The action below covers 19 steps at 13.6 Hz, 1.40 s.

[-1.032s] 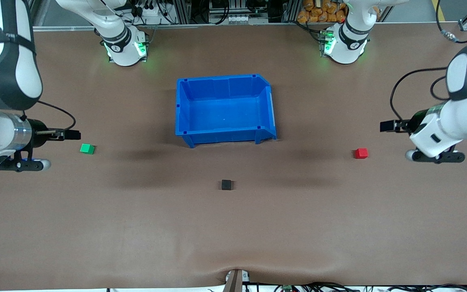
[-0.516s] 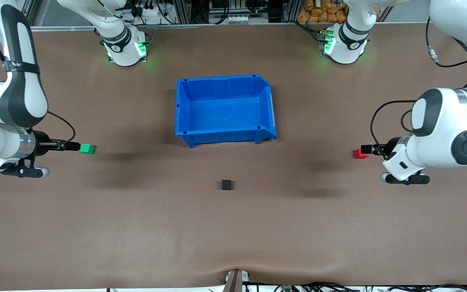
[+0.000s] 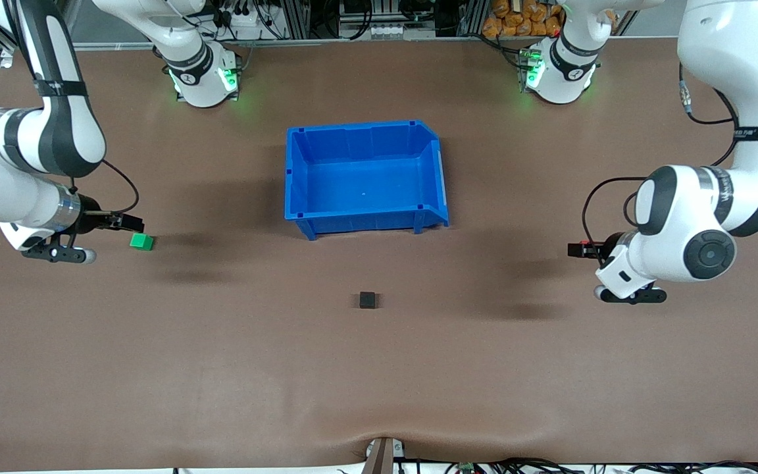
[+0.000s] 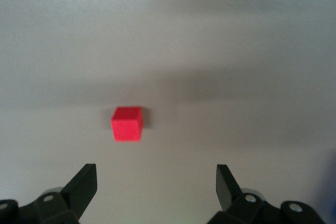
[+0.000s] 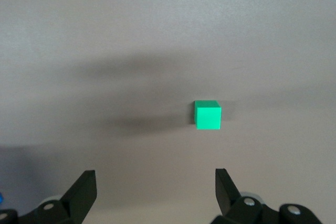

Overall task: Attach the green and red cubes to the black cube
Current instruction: 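Lower the right gripper over the green cube while the left gripper lowers onto red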

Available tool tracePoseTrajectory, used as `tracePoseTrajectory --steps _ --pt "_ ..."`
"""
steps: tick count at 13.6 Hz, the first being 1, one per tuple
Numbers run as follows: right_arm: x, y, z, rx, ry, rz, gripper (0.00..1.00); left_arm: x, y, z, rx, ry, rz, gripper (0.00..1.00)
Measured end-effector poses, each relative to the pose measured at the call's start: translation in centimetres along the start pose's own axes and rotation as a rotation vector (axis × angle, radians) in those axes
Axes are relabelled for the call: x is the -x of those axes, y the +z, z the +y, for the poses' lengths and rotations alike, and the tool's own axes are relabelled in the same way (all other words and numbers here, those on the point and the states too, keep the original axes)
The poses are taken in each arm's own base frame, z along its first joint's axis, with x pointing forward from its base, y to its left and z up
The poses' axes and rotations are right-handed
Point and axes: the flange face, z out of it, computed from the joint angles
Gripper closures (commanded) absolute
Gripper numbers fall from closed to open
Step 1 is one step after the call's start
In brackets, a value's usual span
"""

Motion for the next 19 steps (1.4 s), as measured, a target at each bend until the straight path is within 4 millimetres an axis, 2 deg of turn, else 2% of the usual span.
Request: tracePoseTrajectory --steps 3,5,10,13,17,19 --pt "0.6 2.9 2.3 -0.001 0.006 0.064 0.00 0.3 4.2 -0.7 -0.021 0.009 0.024 0.00" --pt "1.0 5.3 3.6 0.000 0.023 0.082 0.00 0.7 6.1 -0.9 -0.021 0.011 0.023 0.00" --pt "0.2 10.3 4.2 0.009 0.030 0.074 0.00 1.3 8.7 -1.9 -0.030 0.017 0.045 0.03" --pt "-0.1 12.3 4.3 0.013 0.030 0.065 0.00 1.4 10.0 -2.4 -0.025 0.013 0.048 0.12" --pt "-0.2 14.7 4.6 0.017 0.035 0.042 0.00 1.1 10.7 -2.7 -0.022 0.012 0.047 0.17" --pt "-0.2 15.6 4.7 0.018 0.038 0.031 0.00 0.9 11.1 -3.8 -0.016 -0.001 0.044 0.20"
